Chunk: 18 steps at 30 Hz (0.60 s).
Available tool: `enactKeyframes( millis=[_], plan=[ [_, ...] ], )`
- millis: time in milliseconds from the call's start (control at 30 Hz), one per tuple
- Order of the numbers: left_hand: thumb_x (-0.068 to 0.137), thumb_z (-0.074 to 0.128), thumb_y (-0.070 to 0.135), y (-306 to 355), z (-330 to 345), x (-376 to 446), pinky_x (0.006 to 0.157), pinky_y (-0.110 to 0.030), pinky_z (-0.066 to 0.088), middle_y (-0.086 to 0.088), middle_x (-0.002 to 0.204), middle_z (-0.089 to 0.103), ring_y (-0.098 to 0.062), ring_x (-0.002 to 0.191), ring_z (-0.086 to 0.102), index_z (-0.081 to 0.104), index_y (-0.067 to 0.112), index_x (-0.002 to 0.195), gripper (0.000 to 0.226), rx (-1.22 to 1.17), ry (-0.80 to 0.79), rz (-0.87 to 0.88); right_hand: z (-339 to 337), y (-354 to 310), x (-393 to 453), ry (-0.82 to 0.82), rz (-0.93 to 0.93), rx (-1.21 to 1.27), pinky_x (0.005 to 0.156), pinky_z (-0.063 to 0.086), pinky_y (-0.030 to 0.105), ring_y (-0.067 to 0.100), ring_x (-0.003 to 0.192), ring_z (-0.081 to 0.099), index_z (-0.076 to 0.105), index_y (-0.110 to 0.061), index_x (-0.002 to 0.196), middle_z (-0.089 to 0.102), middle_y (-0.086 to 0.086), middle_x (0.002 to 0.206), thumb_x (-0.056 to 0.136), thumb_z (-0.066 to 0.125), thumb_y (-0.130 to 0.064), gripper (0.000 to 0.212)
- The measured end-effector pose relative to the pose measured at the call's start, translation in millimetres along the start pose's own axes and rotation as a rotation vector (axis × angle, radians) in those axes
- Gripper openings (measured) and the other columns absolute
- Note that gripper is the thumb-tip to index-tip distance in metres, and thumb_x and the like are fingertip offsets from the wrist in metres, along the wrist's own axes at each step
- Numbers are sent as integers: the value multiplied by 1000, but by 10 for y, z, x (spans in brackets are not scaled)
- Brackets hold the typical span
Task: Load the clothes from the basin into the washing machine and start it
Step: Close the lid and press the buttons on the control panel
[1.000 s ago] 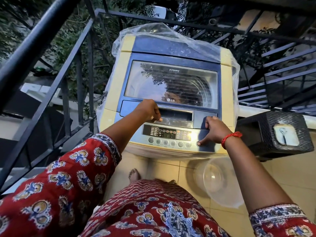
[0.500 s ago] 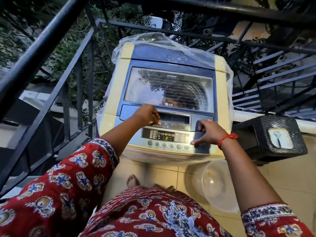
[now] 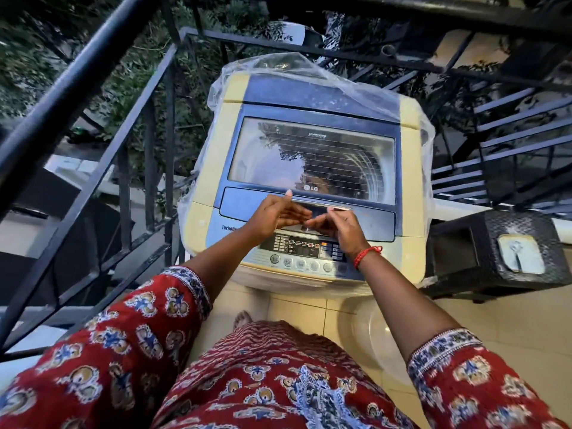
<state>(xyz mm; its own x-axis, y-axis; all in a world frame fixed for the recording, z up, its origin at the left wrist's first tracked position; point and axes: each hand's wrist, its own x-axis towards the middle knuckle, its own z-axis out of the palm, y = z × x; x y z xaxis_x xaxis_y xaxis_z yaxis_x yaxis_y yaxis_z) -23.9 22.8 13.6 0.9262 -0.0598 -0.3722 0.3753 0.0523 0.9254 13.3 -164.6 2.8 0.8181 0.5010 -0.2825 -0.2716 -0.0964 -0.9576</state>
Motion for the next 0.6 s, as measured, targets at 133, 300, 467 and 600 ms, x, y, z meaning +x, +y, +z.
enactKeyframes(
  millis=[133, 300, 467, 600],
  plan=[
    [105, 26, 37, -35, -51, 82, 91, -35, 55, -19, 98, 72, -30, 98, 69, 70, -5, 96, 62, -18, -35, -47, -86, -6, 98, -76, 57, 43, 78, 54, 24, 24, 89, 70, 71, 5, 90, 73, 20, 86, 99, 34, -31, 53],
    [104, 30, 34, -47, -67, 136, 83, -29, 57, -12, 91, 74, -26, 92, 71, 67, -12, 98, 59, 35, -56, -56, -129, -8, 149, -107, 104, 12, 72, 52, 18, 13, 85, 71, 66, 12, 101, 76, 5, 81, 105, 27, -19, 50],
    [104, 32, 29, -101, -51, 140, 82, -28, 58, -15, 92, 73, -23, 90, 72, 63, -18, 100, 56, 21, -36, -31, -136, 30, 146, -110, 120, 35, 76, 53, 19, 13, 85, 70, 65, 16, 99, 76, 6, 81, 105, 27, -19, 52],
    [104, 32, 23, -77, -34, 133, 78, -25, 58, -5, 82, 76, -19, 85, 72, 64, -16, 97, 51, -11, -44, -40, -140, 45, 170, -114, 125, 42, 85, 53, 26, 17, 89, 69, 67, 13, 98, 76, 9, 84, 105, 28, -19, 51]
  ],
)
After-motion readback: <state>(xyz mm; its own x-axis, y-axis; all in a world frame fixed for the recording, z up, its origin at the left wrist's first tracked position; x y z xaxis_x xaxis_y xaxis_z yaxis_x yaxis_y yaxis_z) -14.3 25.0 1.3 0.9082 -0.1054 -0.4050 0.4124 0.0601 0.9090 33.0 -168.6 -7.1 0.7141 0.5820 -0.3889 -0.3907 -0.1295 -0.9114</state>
